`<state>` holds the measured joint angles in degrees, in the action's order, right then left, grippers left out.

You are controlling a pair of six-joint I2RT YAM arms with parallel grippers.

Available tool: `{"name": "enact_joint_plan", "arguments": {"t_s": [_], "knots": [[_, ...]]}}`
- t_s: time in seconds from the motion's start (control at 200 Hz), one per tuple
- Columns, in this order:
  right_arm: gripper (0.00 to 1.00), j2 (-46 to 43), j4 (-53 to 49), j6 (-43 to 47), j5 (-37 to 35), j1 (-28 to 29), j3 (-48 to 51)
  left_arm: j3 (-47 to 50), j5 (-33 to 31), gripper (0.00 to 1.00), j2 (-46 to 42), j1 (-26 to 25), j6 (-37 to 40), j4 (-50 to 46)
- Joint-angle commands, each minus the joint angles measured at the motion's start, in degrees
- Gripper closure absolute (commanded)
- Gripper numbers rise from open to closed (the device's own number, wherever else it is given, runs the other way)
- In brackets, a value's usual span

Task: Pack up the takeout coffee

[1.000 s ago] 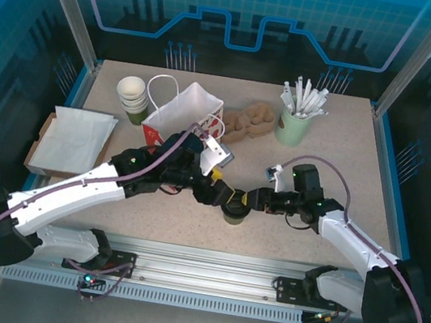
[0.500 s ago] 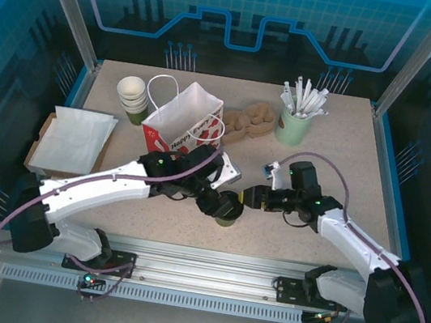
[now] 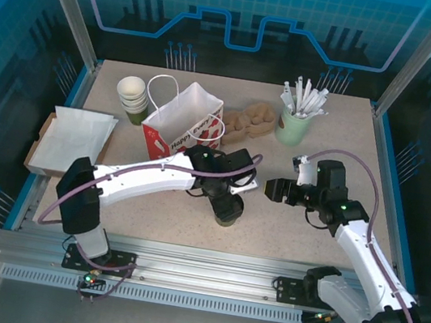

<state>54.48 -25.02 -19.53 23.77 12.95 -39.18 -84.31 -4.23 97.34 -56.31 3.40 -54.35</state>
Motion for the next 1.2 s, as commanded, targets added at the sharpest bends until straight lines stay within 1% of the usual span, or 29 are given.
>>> {"name": "enact_joint_plan", "arguments": {"t_s": [0.0, 0.255, 0.57, 0.845, 1.071, 1.196], "knots": [[0.27, -0.7, -2.2, 2.0, -1.1, -1.2, -0.1, -3.6, -1.5, 0.20, 2.2, -0.6, 2.0, -5.5], [0.27, -2.2, -2.1, 2.0, -1.0, -3.0, 0.5, -9.2, -1.0, 0.18, 6.5, -1.3, 3.8, -9.4], [0.26, -2.9, -2.0, 1.9, -0.2, -4.4, 0.9, -14.7, -1.9, 0.17, 10.7, -1.7, 5.1, -13.5], [0.26, -2.9, -1.7, 1.8, 0.3, -4.7, 1.1, -15.5, -2.1, 0.17, 12.3, -1.8, 5.8, -14.7], [0.26, -2.6, -1.3, 1.7, 0.9, -5.0, 1.4, -16.0, -2.2, 0.22, 13.1, -1.7, 6.0, -15.4], [0.27, -2.5, -1.3, 1.8, 1.2, -5.0, 1.4, -16.4, -2.2, 0.23, 13.8, -1.7, 6.3, -15.9]]}}
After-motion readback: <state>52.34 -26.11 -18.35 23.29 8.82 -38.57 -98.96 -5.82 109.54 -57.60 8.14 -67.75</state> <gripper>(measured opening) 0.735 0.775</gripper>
